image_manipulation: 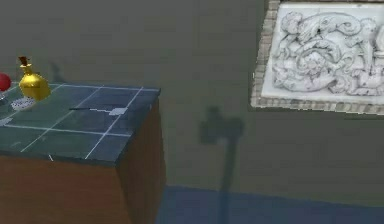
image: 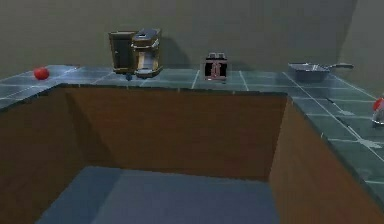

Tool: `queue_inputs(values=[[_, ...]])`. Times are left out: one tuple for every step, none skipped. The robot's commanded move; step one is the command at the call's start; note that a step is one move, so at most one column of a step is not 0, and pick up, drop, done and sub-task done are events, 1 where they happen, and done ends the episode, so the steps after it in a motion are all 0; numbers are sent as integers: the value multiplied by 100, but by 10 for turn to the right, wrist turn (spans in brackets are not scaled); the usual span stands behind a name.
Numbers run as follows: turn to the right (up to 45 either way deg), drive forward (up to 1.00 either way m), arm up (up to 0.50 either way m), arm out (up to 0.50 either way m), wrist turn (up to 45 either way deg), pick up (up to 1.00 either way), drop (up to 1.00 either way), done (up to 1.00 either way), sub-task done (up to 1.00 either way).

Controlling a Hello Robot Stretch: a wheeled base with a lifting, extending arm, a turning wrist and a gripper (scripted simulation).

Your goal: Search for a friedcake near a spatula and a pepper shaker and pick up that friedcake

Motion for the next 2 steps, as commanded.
queue_inputs(values=[[0, 35, 0, 0, 0, 0, 0, 0, 0], [450, 0, 0, 0, 0, 0, 0, 0, 0]])
